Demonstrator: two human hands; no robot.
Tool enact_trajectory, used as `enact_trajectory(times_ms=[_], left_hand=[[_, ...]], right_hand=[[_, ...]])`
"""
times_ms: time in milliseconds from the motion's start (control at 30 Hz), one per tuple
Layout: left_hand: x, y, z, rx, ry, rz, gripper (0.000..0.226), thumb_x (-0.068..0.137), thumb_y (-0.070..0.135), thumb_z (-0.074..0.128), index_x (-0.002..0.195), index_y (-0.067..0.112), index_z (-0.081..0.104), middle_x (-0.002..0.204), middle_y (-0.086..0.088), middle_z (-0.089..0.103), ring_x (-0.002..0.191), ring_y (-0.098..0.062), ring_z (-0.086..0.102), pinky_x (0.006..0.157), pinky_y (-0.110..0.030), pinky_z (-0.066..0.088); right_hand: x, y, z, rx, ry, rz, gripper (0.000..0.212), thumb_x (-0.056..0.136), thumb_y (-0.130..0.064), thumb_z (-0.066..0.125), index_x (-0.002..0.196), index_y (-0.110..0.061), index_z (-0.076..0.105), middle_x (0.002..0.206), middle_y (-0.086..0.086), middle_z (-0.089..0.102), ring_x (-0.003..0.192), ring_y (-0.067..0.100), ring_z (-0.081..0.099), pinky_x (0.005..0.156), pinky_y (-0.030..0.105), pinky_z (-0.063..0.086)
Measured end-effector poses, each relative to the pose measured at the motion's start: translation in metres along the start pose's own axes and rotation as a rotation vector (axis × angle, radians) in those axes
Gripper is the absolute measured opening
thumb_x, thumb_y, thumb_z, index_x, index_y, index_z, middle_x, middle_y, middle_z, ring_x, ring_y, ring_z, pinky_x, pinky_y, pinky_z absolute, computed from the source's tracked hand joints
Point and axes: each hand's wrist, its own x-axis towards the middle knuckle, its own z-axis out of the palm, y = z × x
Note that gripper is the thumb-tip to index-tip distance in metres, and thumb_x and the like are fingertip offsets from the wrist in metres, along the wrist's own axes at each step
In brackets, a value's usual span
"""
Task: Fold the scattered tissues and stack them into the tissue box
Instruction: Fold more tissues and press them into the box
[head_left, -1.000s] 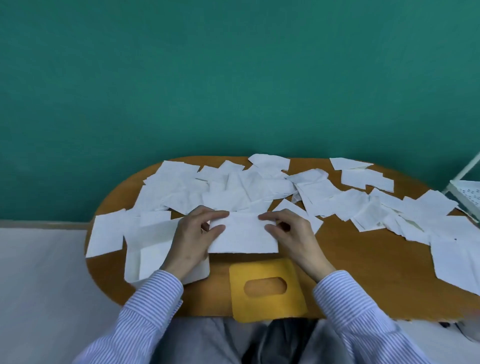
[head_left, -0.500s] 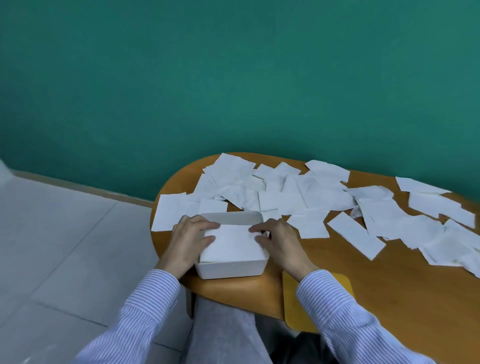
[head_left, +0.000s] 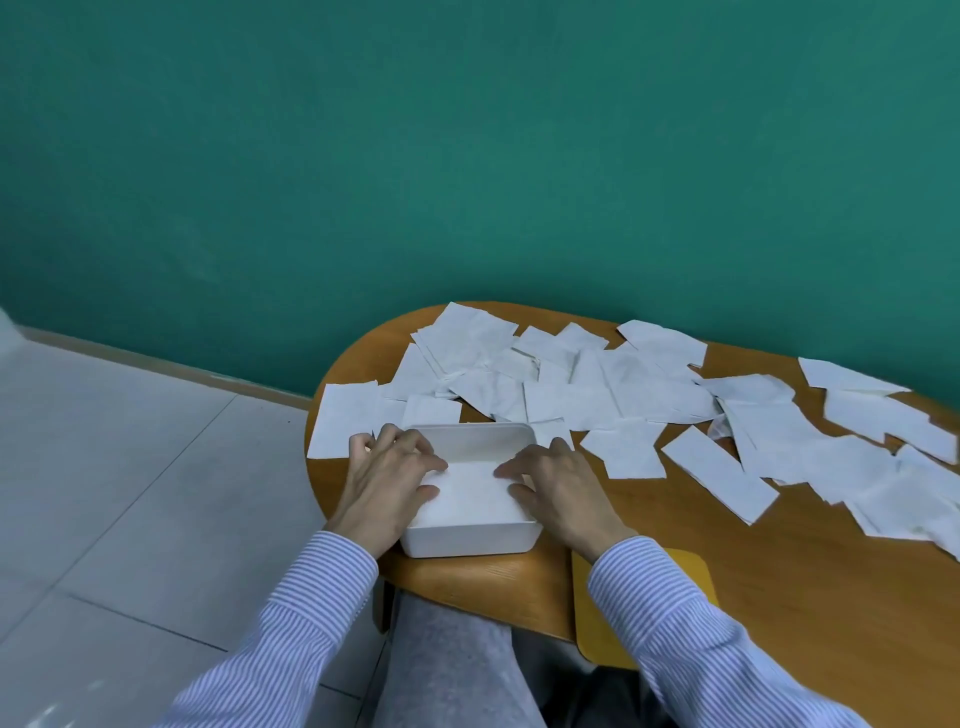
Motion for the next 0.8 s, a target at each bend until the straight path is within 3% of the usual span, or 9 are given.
enact_trajectory(times_ms=[100, 233, 367, 500, 667, 800], left_hand=[[-0.003, 0.006, 0.003, -0.050, 0.098, 0.033, 0.027, 0.094, 0.037, 0.064, 0.121, 0.039, 0.068, 0.127, 0.013, 0.058, 0.122, -0.012, 0.041, 0.095, -0.036, 0.018], [0.000, 0.030, 0.006, -0.074, 0.159, 0.082, 0.033, 0.100, 0.040, 0.052, 0.132, 0.034, 0.061, 0.134, 0.010, 0.057, 0.127, -0.013, 0.044, 0.101, -0.038, 0.024], [0.009, 0.069, 0.012, -0.029, 0.132, 0.170, 0.041, 0.102, 0.045, 0.040, 0.139, 0.034, 0.052, 0.146, 0.008, 0.051, 0.137, -0.013, 0.040, 0.106, -0.037, 0.027], [0.019, 0.115, 0.017, -0.103, 0.123, 0.297, 0.039, 0.103, 0.041, 0.042, 0.138, 0.030, 0.054, 0.148, 0.006, 0.051, 0.142, -0.012, 0.038, 0.108, -0.036, 0.029], [0.037, 0.178, 0.030, -0.213, 0.056, 0.389, 0.042, 0.107, 0.043, 0.037, 0.146, 0.031, 0.045, 0.157, 0.009, 0.038, 0.148, -0.009, 0.023, 0.117, -0.033, 0.019], [0.056, 0.224, 0.045, -0.218, -0.048, 0.429, 0.045, 0.107, 0.043, 0.034, 0.150, 0.030, 0.039, 0.158, 0.008, 0.035, 0.148, -0.010, 0.022, 0.120, -0.034, 0.016]], right_hand=[[-0.007, 0.005, -0.003, -0.010, 0.059, -0.031, 0.028, 0.100, -0.033, 0.050, 0.123, -0.034, 0.065, 0.137, -0.005, 0.057, 0.113, 0.023, 0.047, 0.093, 0.039, 0.041], [-0.022, 0.015, -0.008, 0.009, 0.150, -0.042, 0.032, 0.102, -0.038, 0.046, 0.131, -0.035, 0.060, 0.143, -0.008, 0.051, 0.119, 0.022, 0.046, 0.097, 0.038, 0.039], [-0.041, 0.034, -0.021, 0.013, 0.221, -0.020, 0.032, 0.102, -0.035, 0.047, 0.132, -0.033, 0.058, 0.142, -0.008, 0.052, 0.119, 0.021, 0.046, 0.096, 0.039, 0.042], [-0.068, 0.066, -0.034, 0.003, 0.278, 0.022, 0.030, 0.101, -0.030, 0.051, 0.129, -0.033, 0.059, 0.136, -0.010, 0.055, 0.114, 0.018, 0.049, 0.093, 0.036, 0.043], [-0.108, 0.119, -0.044, 0.010, 0.314, 0.149, 0.028, 0.100, -0.026, 0.054, 0.125, -0.034, 0.063, 0.133, -0.011, 0.057, 0.115, 0.016, 0.049, 0.092, 0.036, 0.044], [-0.133, 0.164, -0.049, 0.037, 0.319, 0.257, 0.030, 0.100, -0.025, 0.053, 0.127, -0.034, 0.062, 0.132, -0.011, 0.058, 0.115, 0.015, 0.048, 0.096, 0.034, 0.043]])
